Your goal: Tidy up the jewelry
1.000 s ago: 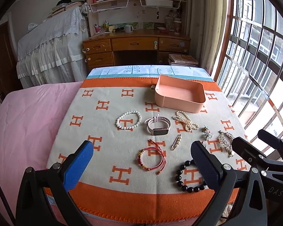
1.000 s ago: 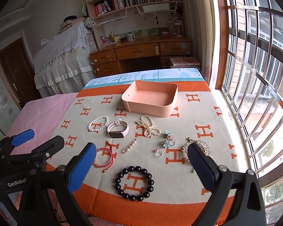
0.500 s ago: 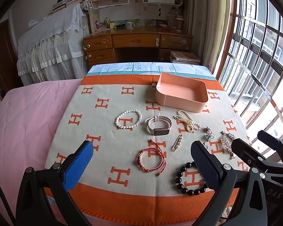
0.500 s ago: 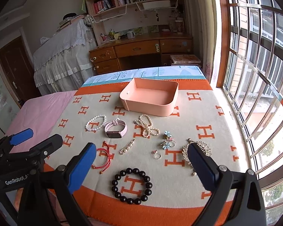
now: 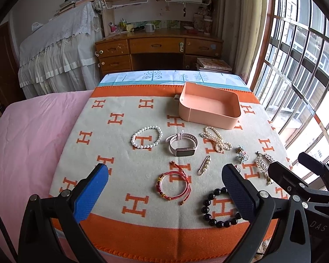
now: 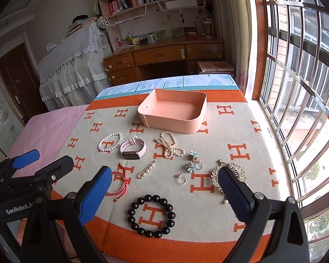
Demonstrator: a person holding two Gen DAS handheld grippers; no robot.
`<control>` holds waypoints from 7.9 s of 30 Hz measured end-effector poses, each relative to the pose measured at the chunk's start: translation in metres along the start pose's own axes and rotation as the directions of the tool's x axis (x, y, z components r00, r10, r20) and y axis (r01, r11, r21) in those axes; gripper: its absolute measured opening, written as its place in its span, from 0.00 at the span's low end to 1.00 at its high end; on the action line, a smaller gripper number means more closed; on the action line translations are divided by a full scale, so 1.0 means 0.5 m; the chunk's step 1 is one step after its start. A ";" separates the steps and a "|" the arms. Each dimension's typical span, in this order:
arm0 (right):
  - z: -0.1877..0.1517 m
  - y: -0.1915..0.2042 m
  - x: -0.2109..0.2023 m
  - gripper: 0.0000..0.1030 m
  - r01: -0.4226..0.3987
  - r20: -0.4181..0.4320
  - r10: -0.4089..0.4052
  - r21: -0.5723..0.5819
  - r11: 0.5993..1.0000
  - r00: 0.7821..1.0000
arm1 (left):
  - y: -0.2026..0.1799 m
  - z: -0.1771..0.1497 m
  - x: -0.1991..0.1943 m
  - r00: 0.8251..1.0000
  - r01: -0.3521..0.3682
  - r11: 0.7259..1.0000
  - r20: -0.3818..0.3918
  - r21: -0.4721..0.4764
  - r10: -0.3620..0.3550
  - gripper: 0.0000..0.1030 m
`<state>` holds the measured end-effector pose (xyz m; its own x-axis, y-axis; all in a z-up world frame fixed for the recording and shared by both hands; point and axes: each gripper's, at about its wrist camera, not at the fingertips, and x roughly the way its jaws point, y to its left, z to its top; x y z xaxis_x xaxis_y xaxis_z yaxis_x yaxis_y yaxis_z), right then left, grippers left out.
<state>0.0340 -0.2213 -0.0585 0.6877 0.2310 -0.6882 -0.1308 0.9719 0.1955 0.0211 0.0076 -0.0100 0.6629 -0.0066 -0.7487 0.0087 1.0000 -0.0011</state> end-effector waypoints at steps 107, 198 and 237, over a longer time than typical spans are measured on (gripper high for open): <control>0.345 -0.093 0.307 0.08 -0.055 -0.225 0.070 0.073 0.996 0.972 | -0.121 0.406 0.305 0.967 0.206 0.976 -0.170 0.075 -0.191 0.05; -0.112 -0.032 0.184 0.46 -0.146 -0.364 0.076 -0.171 0.974 0.928 | 0.052 -0.087 0.279 0.934 0.045 0.998 -0.352 -0.042 -0.058 0.68; -0.112 -0.014 0.224 0.15 -0.169 -0.397 0.064 -0.236 0.957 0.915 | 0.033 -0.058 0.308 0.928 0.096 0.995 -0.360 -0.012 -0.093 0.07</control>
<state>0.0722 -0.1997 -0.1760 0.3376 0.2914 -0.8950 -0.4101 0.9014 0.1388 0.1014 0.0231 -0.1444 0.3447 -0.0974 -0.9336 0.0632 0.9948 -0.0805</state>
